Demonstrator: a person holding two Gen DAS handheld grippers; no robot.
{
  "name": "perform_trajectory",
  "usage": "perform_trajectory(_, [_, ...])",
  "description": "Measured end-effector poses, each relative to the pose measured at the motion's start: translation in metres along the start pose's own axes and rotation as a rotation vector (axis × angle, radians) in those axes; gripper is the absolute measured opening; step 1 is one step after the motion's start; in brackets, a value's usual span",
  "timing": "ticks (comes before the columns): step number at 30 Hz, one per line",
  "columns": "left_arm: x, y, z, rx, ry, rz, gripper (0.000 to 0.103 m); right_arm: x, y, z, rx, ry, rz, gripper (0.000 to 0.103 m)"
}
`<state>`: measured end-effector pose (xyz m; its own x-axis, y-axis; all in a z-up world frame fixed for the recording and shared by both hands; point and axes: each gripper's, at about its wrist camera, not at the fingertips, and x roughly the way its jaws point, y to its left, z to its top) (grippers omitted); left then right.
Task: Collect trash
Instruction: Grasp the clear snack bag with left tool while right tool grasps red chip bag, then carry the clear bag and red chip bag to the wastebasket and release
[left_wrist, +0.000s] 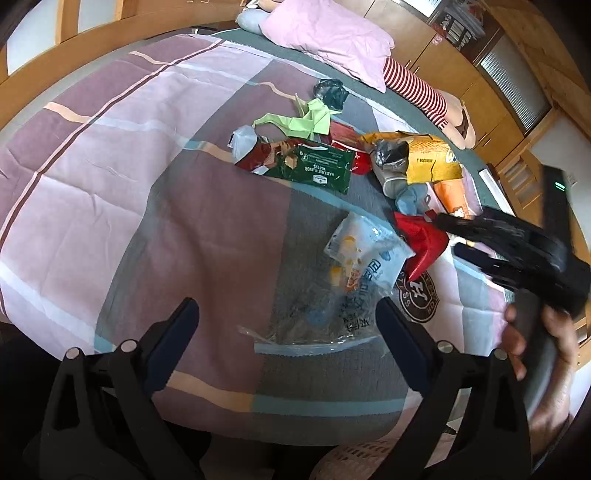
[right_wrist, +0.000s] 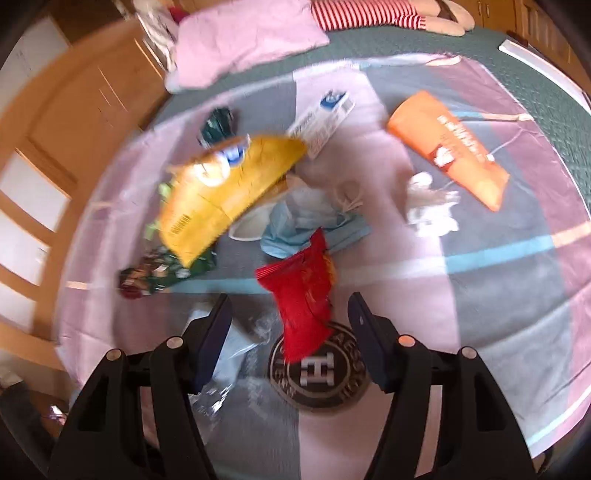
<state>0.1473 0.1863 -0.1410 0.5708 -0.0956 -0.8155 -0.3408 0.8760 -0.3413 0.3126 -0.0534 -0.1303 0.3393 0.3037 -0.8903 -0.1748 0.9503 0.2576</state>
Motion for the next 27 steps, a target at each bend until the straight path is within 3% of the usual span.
perform_trajectory(3, [0.003, -0.002, 0.001, 0.016, 0.001, -0.006, 0.097, 0.031, 0.004, -0.002, 0.028, 0.065, -0.073, 0.064])
perform_trajectory(5, [0.003, -0.007, 0.0, 0.045, 0.004, -0.022, 0.097, 0.04, -0.005, -0.004, 0.065, 0.101, -0.063, 0.049])
perform_trajectory(6, [0.004, -0.009, 0.0, 0.058, 0.008, -0.031, 0.097, 0.038, -0.008, -0.005, 0.06, 0.091, -0.078, 0.034])
perform_trajectory(7, [0.004, -0.011, -0.001, 0.068, 0.012, -0.039, 0.097, 0.035, -0.01, -0.006, 0.044, 0.085, -0.086, 0.027])
perform_trajectory(12, [0.009, -0.024, -0.003, 0.109, 0.032, -0.083, 0.098, 0.002, -0.039, -0.016, 0.079, 0.059, -0.041, 0.026])
perform_trajectory(21, [0.034, -0.044, 0.003, 0.128, 0.092, -0.16, 0.099, -0.095, -0.082, -0.06, 0.174, -0.059, 0.057, 0.026])
perform_trajectory(27, [0.055, -0.066, -0.007, 0.235, 0.134, -0.135, 0.095, -0.144, -0.092, -0.101, 0.166, -0.13, 0.067, 0.026])
